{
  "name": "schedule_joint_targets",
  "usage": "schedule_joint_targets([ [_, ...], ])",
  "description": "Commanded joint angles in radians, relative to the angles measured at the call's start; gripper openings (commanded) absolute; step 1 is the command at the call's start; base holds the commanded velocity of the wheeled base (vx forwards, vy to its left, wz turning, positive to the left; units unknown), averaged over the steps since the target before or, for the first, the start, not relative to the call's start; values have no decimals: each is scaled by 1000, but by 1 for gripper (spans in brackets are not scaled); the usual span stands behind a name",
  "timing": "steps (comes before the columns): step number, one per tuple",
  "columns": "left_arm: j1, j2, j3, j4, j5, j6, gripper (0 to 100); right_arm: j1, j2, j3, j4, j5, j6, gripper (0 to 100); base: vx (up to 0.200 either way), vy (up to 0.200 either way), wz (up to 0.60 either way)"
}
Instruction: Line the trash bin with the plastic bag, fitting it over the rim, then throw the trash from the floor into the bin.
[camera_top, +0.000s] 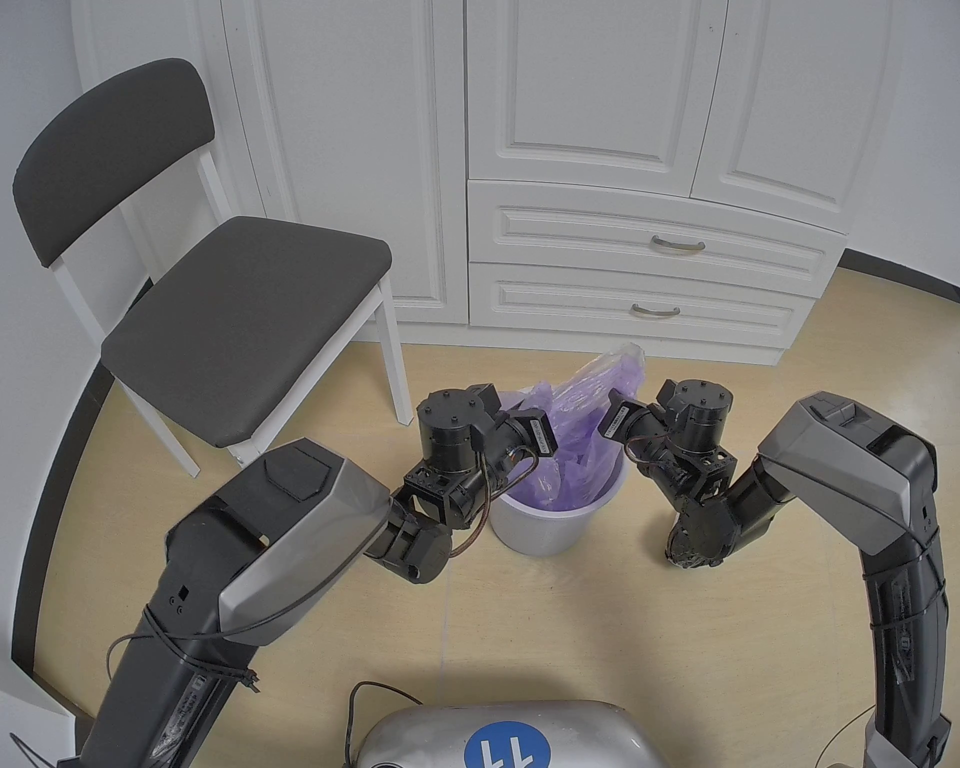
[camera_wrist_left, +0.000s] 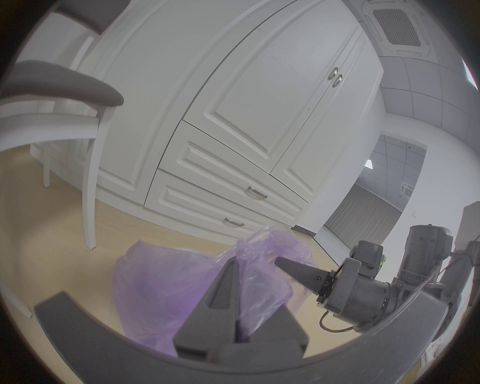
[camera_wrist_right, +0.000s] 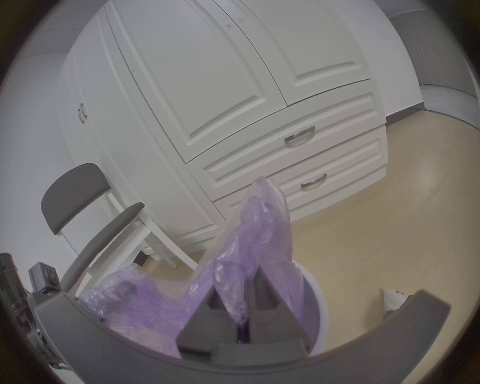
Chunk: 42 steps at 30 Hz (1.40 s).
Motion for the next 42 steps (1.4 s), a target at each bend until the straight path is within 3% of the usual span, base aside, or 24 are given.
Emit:
schedule_joint_targets([
  [1,-3,80,-51,1,17,-9,0,-3,91,-52,4,1,4,0,0,0,0],
  [11,-1,157,-146,-1,25,-11,0,-20,111,-73,10,1,4,0,0,0,0],
  [32,-26,175,-180,-12,25,-48,0,-120,77,-101,67,2,-8,0,0,0,0],
  [39,-26,221,-344,105,10,-80,0,-124,88,-107,66,4,-8,0,0,0,0],
  [42,-26,215,-344,151,4,-100,0,-126,87,-107,66,4,-8,0,0,0,0],
])
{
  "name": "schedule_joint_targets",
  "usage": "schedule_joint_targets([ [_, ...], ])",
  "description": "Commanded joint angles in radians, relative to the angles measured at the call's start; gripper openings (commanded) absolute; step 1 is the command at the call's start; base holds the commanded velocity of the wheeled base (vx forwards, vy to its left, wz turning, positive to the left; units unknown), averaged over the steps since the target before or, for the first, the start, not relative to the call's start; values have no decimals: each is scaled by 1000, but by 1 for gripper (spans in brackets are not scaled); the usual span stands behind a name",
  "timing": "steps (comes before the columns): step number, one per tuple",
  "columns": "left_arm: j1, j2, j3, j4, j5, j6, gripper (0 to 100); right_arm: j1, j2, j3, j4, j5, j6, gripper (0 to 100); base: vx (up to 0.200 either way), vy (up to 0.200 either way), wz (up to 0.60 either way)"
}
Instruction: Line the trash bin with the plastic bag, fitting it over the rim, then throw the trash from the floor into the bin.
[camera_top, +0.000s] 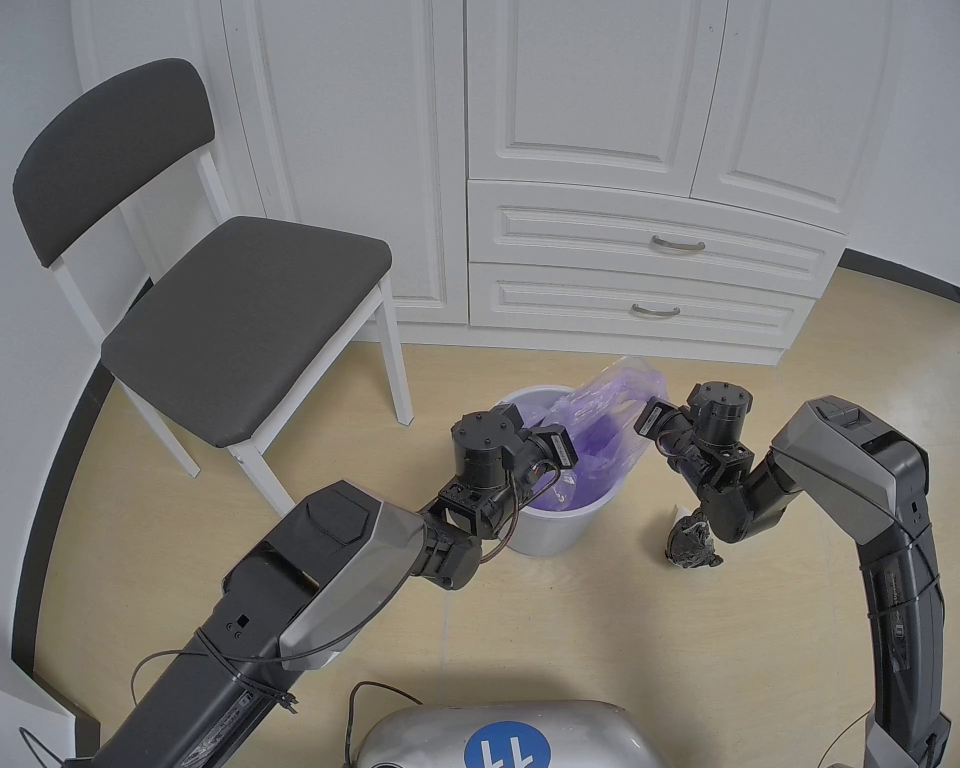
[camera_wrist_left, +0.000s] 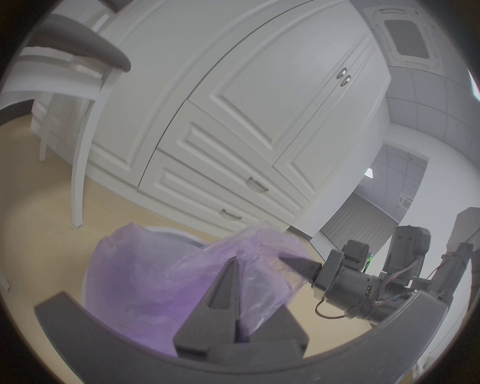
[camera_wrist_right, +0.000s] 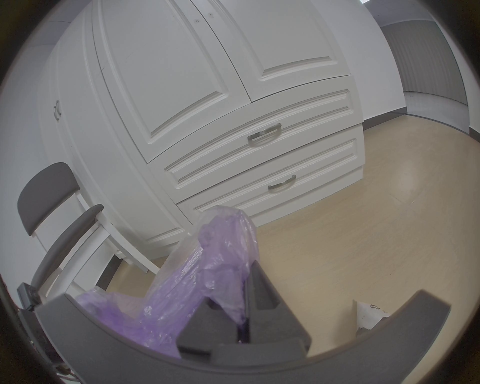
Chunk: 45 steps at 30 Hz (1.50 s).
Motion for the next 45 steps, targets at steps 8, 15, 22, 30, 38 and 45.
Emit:
schedule_joint_targets([
  [8,4,38,-46,59,-53,-77,0,-3,-5,1,-18,0,3,0,0,0,0],
  [15,19,55,-46,58,-105,-122,0,-1,-9,33,-54,26,4,0,0,0,0],
  [22,38,59,-46,56,-106,-122,0,7,-5,73,-62,46,-6,0,0,0,0],
  [30,73,19,-46,89,-106,-53,0,-23,-54,165,-70,94,-109,0,0,0,0],
  [38,110,-69,60,190,-106,105,0,-81,-86,252,-65,130,-269,0,0,0,0],
  [45,154,-148,155,205,-105,233,0,-104,-143,327,56,137,-361,0,0,0,0],
])
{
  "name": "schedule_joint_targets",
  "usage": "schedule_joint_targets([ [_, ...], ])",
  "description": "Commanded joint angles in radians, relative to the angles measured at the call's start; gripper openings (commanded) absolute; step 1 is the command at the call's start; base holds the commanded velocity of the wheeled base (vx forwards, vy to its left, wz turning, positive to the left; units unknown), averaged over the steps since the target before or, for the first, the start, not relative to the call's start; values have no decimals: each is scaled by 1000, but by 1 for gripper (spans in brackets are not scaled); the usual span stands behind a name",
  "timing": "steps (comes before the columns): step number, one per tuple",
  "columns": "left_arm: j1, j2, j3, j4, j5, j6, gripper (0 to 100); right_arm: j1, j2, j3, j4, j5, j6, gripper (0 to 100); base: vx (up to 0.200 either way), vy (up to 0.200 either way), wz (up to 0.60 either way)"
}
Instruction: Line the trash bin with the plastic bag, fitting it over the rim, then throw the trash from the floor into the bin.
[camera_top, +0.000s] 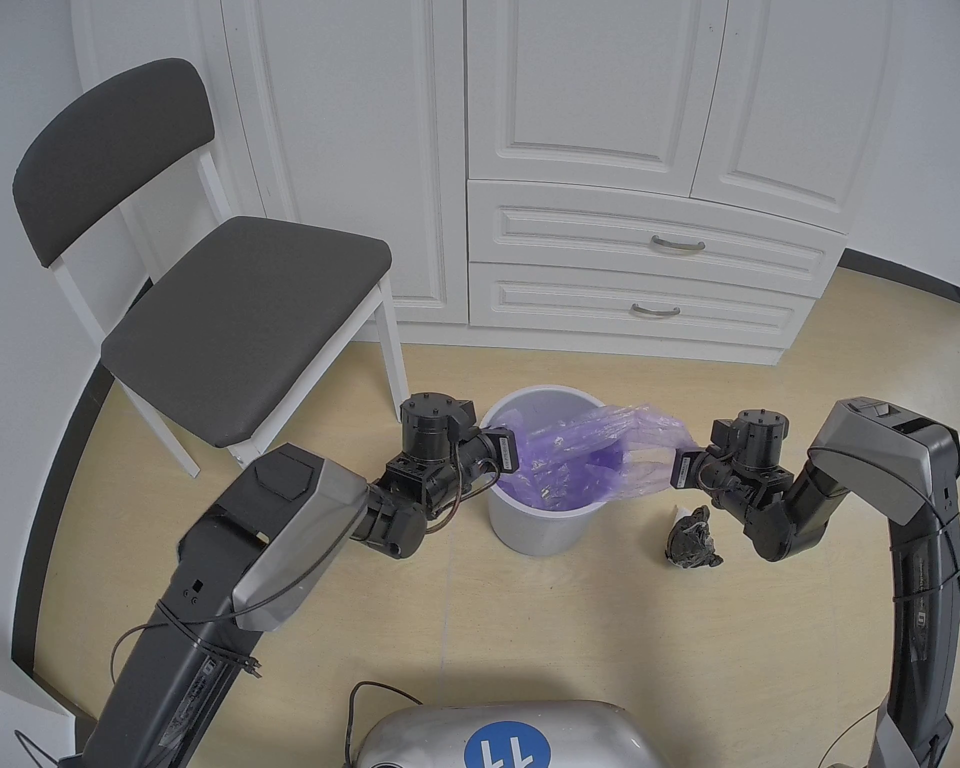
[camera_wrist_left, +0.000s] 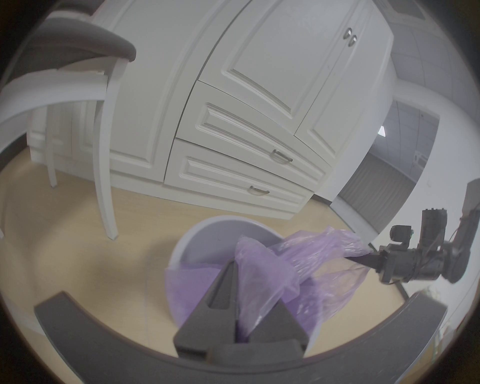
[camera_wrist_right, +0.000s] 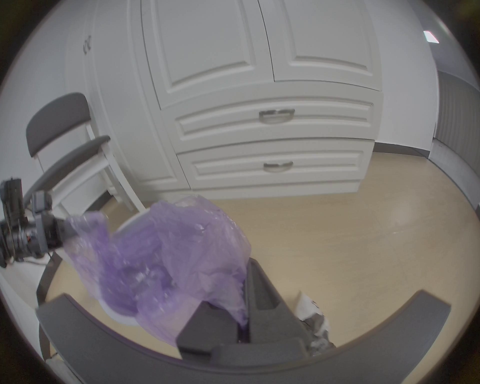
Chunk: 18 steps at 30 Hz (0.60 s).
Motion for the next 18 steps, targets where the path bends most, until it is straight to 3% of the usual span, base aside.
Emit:
schedule_joint_targets([
  [1,34,-88,83,10,1,59,0,-18,-51,52,42,4,-32,0,0,0,0],
  [9,65,-114,112,175,1,123,0,-21,-45,78,61,4,-84,0,0,0,0],
  [18,127,-97,60,251,-5,151,0,-63,-22,90,99,5,-152,0,0,0,0],
])
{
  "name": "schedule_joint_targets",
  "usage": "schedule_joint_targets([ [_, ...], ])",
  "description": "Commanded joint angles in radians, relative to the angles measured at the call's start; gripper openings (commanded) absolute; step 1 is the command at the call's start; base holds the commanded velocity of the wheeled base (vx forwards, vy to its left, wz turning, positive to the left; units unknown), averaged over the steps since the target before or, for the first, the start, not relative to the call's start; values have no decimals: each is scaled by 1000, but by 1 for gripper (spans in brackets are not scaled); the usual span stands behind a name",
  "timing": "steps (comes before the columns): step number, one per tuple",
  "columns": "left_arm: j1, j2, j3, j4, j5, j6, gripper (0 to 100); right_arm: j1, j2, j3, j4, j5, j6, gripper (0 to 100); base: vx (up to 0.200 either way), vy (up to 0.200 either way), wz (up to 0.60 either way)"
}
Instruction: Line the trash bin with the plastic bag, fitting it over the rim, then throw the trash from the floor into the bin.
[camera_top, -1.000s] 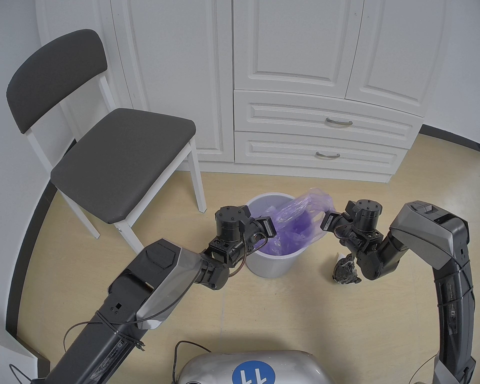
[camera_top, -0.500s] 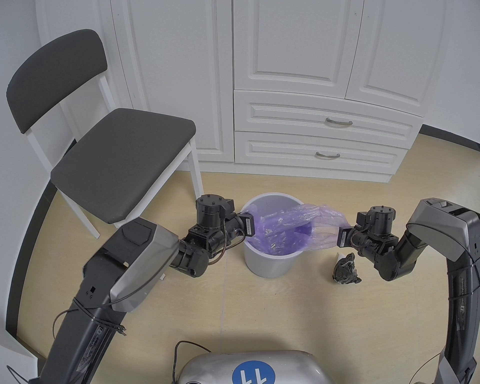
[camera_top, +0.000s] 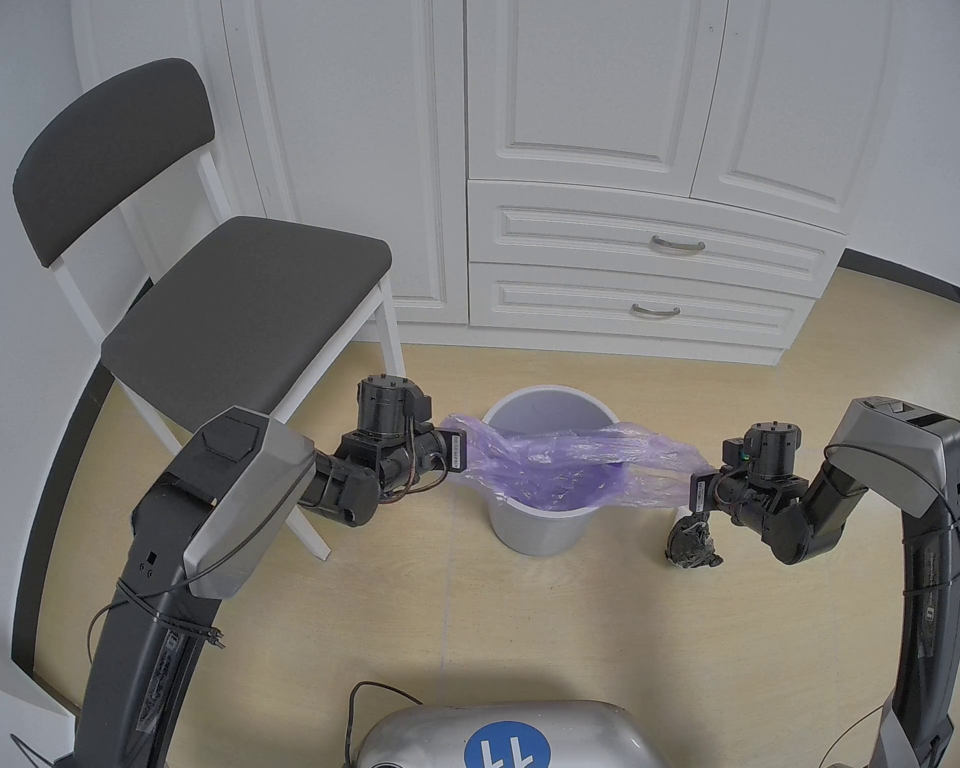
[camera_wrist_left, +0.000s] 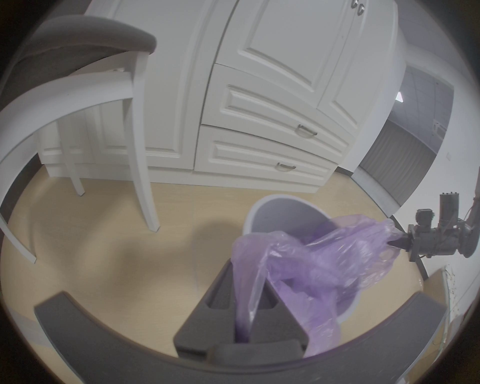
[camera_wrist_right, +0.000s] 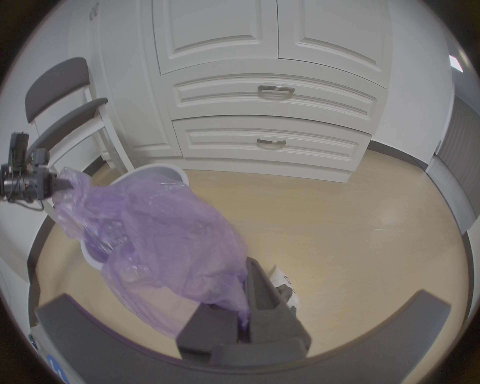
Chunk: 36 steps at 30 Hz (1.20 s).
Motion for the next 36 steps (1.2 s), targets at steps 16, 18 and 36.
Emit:
schedule_joint_targets([
  [16,77,47,-93,49,-49,17,0,-63,70,-13,5,0,-49,0,0,0,0],
  [18,80,47,-96,50,-49,17,0,-70,74,-21,5,-2,-49,0,0,0,0],
  [36,113,69,-170,82,-50,17,0,-99,76,-39,7,0,-51,0,0,0,0],
])
